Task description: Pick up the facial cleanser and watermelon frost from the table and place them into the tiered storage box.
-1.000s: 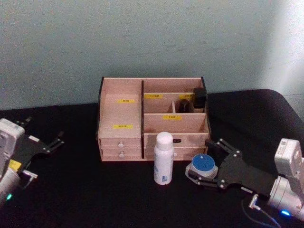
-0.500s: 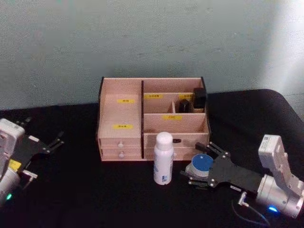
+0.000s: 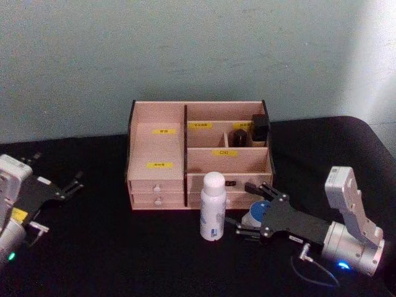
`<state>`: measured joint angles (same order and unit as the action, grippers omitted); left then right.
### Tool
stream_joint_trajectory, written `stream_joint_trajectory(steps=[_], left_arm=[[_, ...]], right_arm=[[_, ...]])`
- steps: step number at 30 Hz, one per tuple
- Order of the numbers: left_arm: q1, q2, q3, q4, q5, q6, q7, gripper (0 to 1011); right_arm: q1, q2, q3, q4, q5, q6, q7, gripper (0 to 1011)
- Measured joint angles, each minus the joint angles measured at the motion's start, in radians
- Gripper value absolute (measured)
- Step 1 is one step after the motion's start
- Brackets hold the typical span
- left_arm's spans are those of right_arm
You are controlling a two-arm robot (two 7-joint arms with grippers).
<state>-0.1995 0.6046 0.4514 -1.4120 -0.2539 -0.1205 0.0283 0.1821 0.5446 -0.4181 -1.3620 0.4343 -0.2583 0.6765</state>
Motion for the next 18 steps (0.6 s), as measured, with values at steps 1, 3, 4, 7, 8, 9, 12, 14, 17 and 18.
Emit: stream_joint_trajectory(steps=[1,3,4,7,8,9,12,14,17,18], left_arm=[[0.000,0.000,0.000,0.000,0.000,0.000,0.000,1001],[0.000,0.000,0.000,0.000,0.000,0.000,0.000,1001],[0.000,0.000,0.000,0.000,0.000,0.000,0.000,1001],[0.000,0.000,0.000,0.000,0.000,0.000,0.000,1001],[0.000,0.000,0.000,0.000,0.000,0.000,0.000,1001],[0.000,0.000,0.000,0.000,0.000,0.000,0.000,1001],[0.000,0.000,0.000,0.000,0.000,0.000,0.000,1001],[0.000,0.000,0.000,0.000,0.000,0.000,0.000,1001],[0.000,0.000,0.000,0.000,0.000,0.000,0.000,1001],[0.000,0.000,0.000,0.000,0.000,0.000,0.000,1001]], right_arm=[[0.000,0.000,0.000,0.000,0.000,0.000,0.000,1002],[0.012,-0.009,-0.004,0.008,0.002,0.014,0.010,1002],[0.012,-0.009,-0.004,0.008,0.002,0.014,0.010,1002],[0.027,-0.020,-0.012,0.019,0.007,0.030,0.022,1003],[0.030,-0.022,-0.013,0.021,0.008,0.033,0.025,1002],[0.033,-0.024,-0.015,0.024,0.009,0.034,0.026,1002],[0.047,-0.034,-0.022,0.035,0.015,0.045,0.034,1002],[0.057,-0.042,-0.028,0.045,0.018,0.052,0.037,1003],[0.067,-0.050,-0.033,0.054,0.021,0.058,0.038,1003],[0.073,-0.054,-0.036,0.061,0.023,0.062,0.039,1003]])
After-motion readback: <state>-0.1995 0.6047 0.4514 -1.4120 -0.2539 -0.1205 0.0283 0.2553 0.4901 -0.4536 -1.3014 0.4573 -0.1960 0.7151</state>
